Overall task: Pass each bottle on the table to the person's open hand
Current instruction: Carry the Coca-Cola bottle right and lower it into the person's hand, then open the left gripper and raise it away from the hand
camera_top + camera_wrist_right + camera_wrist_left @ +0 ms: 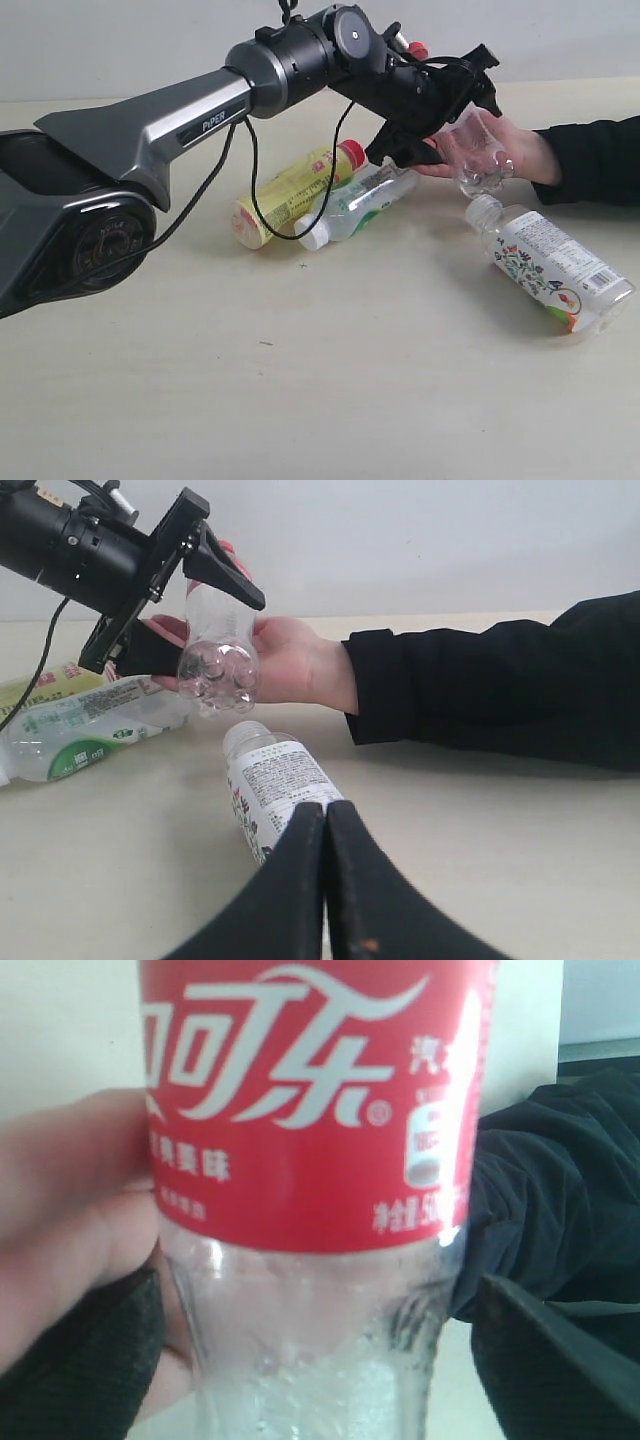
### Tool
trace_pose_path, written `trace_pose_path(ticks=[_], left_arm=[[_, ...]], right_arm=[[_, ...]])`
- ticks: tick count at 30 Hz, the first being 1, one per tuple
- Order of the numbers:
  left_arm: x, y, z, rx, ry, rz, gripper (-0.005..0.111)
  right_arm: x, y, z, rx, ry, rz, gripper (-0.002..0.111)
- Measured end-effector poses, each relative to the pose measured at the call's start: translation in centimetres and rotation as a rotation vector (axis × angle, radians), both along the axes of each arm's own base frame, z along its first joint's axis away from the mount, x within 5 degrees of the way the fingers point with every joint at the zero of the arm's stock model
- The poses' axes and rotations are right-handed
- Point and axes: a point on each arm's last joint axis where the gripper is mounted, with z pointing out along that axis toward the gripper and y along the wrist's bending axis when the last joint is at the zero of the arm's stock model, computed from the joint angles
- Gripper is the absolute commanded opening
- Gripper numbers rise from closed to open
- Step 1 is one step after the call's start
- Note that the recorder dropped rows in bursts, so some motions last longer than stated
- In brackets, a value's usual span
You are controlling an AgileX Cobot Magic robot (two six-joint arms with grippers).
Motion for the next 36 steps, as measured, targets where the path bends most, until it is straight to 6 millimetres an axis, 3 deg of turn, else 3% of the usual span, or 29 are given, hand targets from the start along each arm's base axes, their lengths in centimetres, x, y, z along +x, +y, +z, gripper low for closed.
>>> trace_pose_path(ticks=[6, 17, 29, 36], left_arm=[[-0.4, 0.1, 0.8, 0.018, -0.014, -0.048, 0.081], [-1.9, 1.0, 4.9, 0.097, -0.077, -0.21, 0.081], [-4.6, 3.1, 11.4, 0.209, -0.191, -0.431, 0.081], [-5.6, 4.5, 15.1, 0.275, -0.334, -0.501, 0.074]], right_arm=[[0.0, 0.0, 0.0, 0.0, 0.0, 0.0, 0.0], [0.0, 0.0, 0.0, 0.0, 0.0, 0.0, 0.0], [0.0, 0.0, 0.0, 0.0, 0.0, 0.0, 0.0], [0.0, 0.0, 0.0, 0.0, 0.0, 0.0, 0.0]])
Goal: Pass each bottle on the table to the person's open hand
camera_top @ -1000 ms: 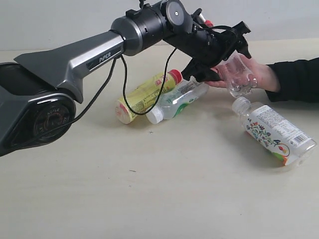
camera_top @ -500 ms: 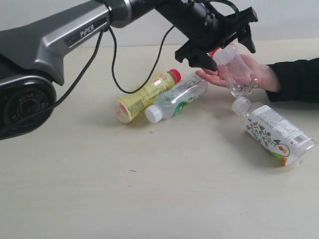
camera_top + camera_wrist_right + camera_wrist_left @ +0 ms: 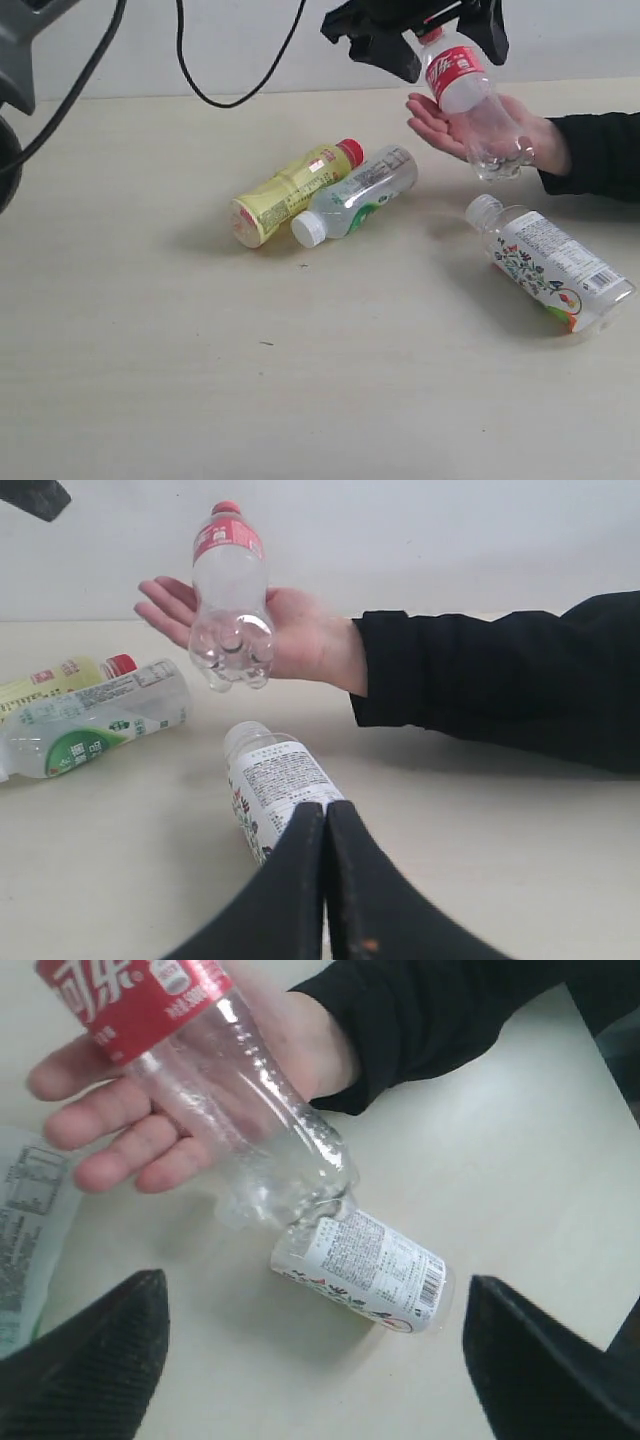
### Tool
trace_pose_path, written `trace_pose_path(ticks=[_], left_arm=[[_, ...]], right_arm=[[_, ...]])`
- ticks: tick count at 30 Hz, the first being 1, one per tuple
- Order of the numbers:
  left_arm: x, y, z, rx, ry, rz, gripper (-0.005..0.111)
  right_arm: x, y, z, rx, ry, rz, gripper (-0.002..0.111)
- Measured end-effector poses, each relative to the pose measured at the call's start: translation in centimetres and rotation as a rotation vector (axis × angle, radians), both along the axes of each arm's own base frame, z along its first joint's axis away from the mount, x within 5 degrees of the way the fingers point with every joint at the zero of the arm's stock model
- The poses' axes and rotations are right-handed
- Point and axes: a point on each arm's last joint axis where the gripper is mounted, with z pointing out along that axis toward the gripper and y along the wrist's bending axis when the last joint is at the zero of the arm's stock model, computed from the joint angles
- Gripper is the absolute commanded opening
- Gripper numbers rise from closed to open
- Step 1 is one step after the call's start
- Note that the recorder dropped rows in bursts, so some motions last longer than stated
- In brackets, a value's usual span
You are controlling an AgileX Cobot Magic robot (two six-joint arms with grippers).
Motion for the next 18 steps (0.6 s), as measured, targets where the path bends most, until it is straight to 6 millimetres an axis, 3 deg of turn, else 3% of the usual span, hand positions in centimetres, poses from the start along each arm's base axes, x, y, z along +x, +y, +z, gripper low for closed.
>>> trace_pose_path(ticks=[9, 15, 17, 18], left_arm=[[-1.2, 1.0, 3.7, -0.03, -0.095, -0.041, 0.074], [-3.3, 0.2, 5.4, -0.04, -0.162, -0.12, 0.074], [-4.2, -0.3, 6.1, -0.048, -0.178, -0.147, 0.067], [-4.7, -0.5, 6.2, -0.049, -0.187, -0.164, 0.057]], right_arm=[[0.0, 0.0, 0.0, 0.0, 0.0, 0.0, 0.0], [0.0, 0.0, 0.0, 0.0, 0.0, 0.0, 0.0], [0.0, 0.0, 0.0, 0.0, 0.0, 0.0, 0.0], [0.0, 0.0, 0.0, 0.0, 0.0, 0.0, 0.0]])
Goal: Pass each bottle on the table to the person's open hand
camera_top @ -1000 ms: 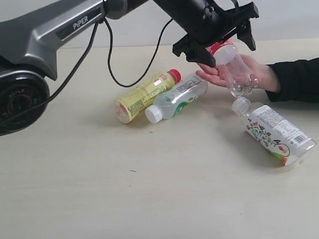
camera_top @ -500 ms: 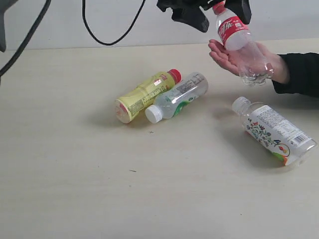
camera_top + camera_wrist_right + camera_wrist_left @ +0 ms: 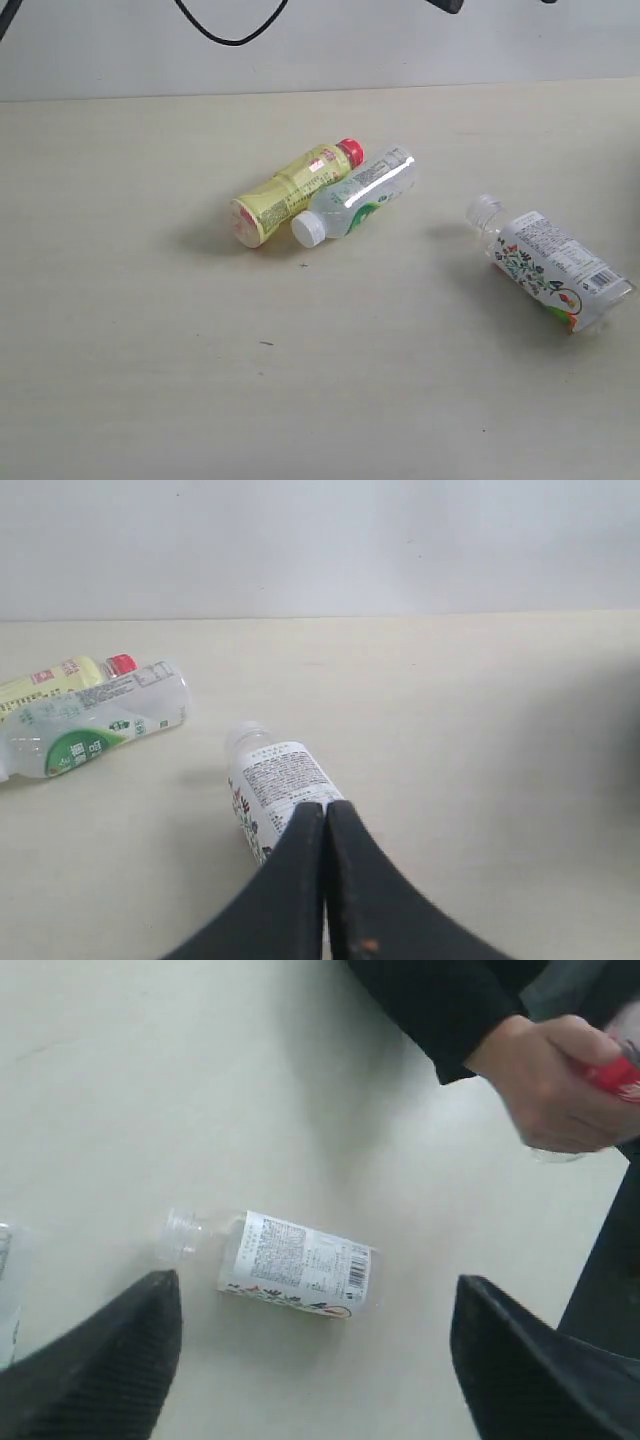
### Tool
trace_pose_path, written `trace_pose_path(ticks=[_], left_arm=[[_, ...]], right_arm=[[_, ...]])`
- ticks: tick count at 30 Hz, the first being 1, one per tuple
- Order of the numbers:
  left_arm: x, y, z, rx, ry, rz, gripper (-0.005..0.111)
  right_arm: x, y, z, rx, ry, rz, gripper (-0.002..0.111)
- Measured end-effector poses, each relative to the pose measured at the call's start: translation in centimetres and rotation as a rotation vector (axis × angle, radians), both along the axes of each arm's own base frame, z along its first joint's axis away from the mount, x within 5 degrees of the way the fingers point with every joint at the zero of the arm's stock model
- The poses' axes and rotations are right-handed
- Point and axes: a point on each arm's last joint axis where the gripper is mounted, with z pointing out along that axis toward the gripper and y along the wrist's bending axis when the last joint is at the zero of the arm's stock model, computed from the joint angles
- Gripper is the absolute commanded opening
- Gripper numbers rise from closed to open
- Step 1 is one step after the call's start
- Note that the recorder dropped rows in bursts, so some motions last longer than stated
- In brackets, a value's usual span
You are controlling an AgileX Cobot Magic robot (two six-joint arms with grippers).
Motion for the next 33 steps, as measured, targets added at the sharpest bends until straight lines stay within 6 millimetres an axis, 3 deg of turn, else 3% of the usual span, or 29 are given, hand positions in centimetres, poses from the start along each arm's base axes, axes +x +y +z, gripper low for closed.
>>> trace_pose_path(ticks=[1, 2, 4, 33], left_arm=[[-0.51, -0.21, 0.33, -0.002, -0.01, -0.013, 0.044], [-0.79, -0.3, 0.52, 0.0, -0.02, -0.019, 0.021], [-1.19, -0.44, 0.76, 0.011, -0.042, -0.023, 0.001], [-0.96, 0.0, 0.99, 0.06, -0.138, -0.054, 0.001]], right_arm=[[0.0, 0.0, 0.0, 0.0, 0.0, 0.0, 0.0], [0.0, 0.0, 0.0, 0.0, 0.0, 0.0, 0.0], [0.0, 0.0, 0.0, 0.0, 0.0, 0.0, 0.0], [0.0, 0.0, 0.0, 0.0, 0.0, 0.0, 0.0]])
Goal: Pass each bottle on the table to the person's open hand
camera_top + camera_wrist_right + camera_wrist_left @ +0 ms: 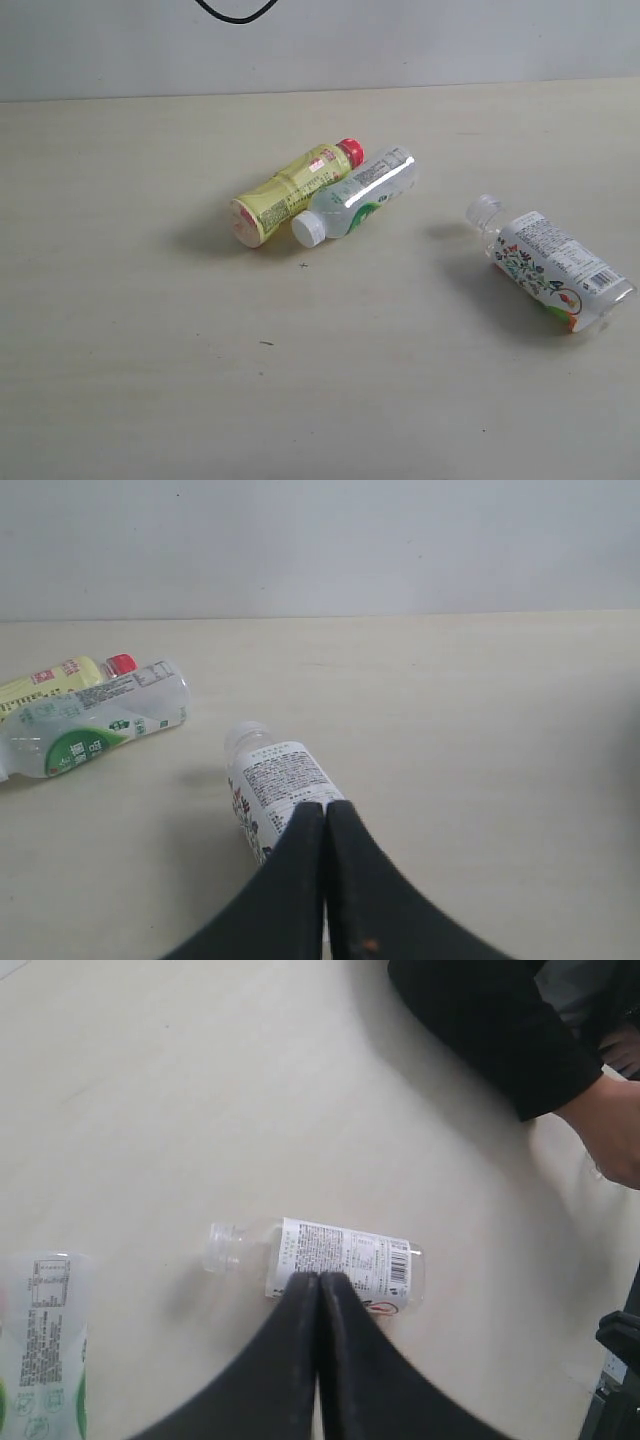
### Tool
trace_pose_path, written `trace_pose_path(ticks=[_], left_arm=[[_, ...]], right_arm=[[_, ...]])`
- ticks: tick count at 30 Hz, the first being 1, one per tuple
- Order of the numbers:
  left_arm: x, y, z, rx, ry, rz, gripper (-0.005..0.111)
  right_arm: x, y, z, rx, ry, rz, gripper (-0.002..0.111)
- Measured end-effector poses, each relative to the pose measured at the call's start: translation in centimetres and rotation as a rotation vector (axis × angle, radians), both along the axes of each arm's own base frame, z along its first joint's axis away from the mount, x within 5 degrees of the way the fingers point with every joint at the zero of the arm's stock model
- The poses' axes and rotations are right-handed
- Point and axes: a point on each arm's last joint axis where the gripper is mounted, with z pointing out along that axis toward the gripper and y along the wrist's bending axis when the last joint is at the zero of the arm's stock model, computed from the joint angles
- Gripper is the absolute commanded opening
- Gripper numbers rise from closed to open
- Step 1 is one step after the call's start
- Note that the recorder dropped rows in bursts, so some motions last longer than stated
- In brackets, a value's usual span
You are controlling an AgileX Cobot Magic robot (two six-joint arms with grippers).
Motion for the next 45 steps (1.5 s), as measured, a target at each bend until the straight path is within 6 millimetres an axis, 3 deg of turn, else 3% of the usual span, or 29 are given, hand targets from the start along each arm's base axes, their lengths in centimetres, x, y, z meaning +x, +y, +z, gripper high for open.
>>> trace_pose_path(ticks=[35, 39, 45], left_arm=[[0.5, 0.4, -0.2, 0.048, -0.051, 0.025, 0.001], [0.8, 0.5, -1.4, 0.104, -0.05, 0.033, 0.001], [1.7, 0.9, -4.9, 0.275, -0.067, 0.048, 0.001]], right_arm=[[0.0, 0.0, 0.0, 0.0, 0.0, 0.0, 0.0], [0.0, 0.0, 0.0, 0.0, 0.0, 0.0, 0.0], [0.0, 0.0, 0.0, 0.0, 0.0, 0.0, 0.0]])
